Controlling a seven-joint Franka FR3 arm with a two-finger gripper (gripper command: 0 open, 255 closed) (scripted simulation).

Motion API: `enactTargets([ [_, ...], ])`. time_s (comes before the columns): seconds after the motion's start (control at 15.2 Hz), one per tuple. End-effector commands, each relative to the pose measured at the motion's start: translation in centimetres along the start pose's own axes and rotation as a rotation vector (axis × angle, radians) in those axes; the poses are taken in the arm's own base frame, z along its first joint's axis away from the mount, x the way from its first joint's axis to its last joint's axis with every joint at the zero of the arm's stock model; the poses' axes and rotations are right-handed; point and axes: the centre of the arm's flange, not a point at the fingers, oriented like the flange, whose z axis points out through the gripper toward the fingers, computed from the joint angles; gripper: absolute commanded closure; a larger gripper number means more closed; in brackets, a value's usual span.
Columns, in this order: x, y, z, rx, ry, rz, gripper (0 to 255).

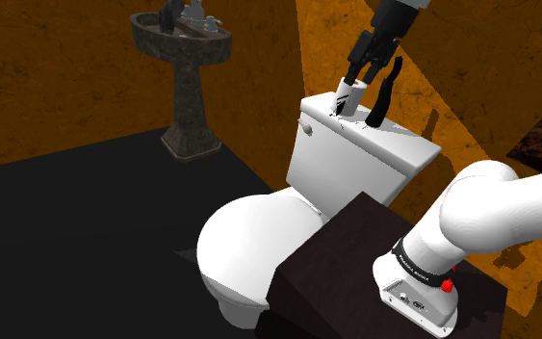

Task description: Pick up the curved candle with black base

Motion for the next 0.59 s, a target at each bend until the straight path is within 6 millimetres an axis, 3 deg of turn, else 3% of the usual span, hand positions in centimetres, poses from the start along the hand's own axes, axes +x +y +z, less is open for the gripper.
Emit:
enactTargets([
  [0.0,0.0,0.0,0.0,0.000,0.000,0.000,0],
  [0.53,2.4,9.4,-1.5,-0.055,-0.015,0.026,0],
])
